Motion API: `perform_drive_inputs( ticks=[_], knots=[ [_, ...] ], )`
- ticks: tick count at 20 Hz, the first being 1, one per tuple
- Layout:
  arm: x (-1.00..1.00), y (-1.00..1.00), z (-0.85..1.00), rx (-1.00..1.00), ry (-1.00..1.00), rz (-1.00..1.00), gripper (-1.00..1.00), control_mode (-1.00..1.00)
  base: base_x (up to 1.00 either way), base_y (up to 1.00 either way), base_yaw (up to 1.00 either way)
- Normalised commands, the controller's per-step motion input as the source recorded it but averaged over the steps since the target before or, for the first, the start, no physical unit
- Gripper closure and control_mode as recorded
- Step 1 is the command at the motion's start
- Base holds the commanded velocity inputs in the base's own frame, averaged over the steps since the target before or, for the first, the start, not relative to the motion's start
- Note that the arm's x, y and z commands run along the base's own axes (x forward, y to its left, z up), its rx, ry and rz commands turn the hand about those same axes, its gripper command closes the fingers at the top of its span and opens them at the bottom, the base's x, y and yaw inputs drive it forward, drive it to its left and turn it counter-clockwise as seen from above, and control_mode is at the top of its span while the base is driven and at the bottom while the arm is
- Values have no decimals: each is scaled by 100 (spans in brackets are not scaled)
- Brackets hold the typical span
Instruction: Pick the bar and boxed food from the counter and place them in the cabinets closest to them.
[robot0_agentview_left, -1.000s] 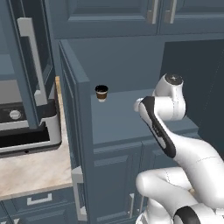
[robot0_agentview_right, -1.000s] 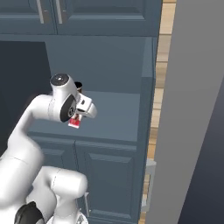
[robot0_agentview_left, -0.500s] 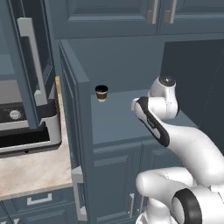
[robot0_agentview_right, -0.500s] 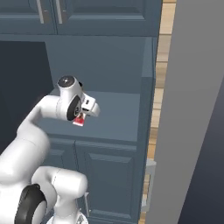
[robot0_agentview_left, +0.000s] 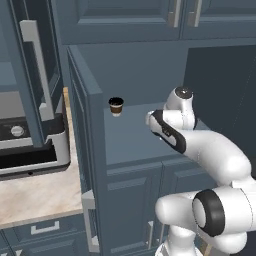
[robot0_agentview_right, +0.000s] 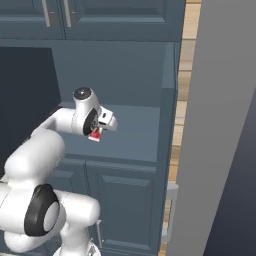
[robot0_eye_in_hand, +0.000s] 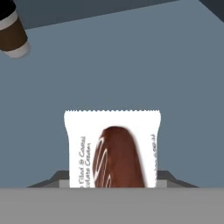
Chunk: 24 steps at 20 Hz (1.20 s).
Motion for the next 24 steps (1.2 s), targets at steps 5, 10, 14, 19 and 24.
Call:
perform_drive_inputs(
  ticks=[5,10,14,19,24],
  knots=[
    [36,0,-13,0,0,0,100,-100,0,0,0],
    [34,0,-9,0,0,0,-100,-100,0,0,0],
    [14,0,-4,0,-1,0,-100,-100,0,0,0],
    [-11,0,0,0,-5,0,-100,-100,0,0,0],
    [-45,0,-1,0,-7,1,-100,-100,0,0,0]
  ],
)
